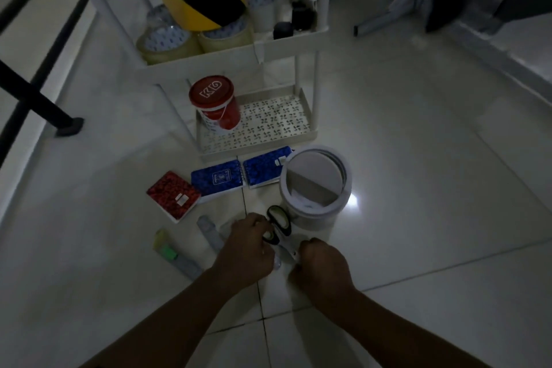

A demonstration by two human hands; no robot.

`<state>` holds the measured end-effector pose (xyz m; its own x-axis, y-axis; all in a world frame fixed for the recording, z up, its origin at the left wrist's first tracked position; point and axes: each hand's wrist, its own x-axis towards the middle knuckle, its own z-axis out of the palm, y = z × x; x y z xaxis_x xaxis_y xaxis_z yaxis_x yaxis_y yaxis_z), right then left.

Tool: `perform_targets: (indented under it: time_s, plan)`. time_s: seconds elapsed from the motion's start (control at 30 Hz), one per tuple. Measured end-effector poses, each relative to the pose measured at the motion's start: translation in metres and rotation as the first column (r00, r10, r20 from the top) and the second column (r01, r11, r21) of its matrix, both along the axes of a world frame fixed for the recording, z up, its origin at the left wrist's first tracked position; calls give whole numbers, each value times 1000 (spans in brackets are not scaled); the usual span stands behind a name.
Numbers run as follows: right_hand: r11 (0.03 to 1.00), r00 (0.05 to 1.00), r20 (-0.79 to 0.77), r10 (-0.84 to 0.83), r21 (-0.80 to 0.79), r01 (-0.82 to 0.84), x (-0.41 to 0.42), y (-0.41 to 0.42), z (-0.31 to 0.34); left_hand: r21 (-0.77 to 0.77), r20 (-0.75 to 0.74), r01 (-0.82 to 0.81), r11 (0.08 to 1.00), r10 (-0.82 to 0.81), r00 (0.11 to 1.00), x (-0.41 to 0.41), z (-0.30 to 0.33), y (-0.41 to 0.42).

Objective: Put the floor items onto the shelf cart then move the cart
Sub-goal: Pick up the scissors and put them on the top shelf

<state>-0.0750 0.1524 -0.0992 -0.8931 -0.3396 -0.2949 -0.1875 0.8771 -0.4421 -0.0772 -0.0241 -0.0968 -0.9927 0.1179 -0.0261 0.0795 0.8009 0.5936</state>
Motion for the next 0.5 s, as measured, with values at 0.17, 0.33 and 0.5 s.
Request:
perform_targets:
  time_s: [0.17,0.33,0.5]
  plan:
    - [999,995,-100,5,32,-2,8,-3,21,-19,-81,-70,997,69,994,12,19,4]
    - [999,995,-92,43,18,-41,27,-1,60,47,-187,-140,989,147,971,54,60,-3]
    - [990,973,-183,143,43,-137,31,8,123,100,-262,-145,984,167,950,85,125,-9]
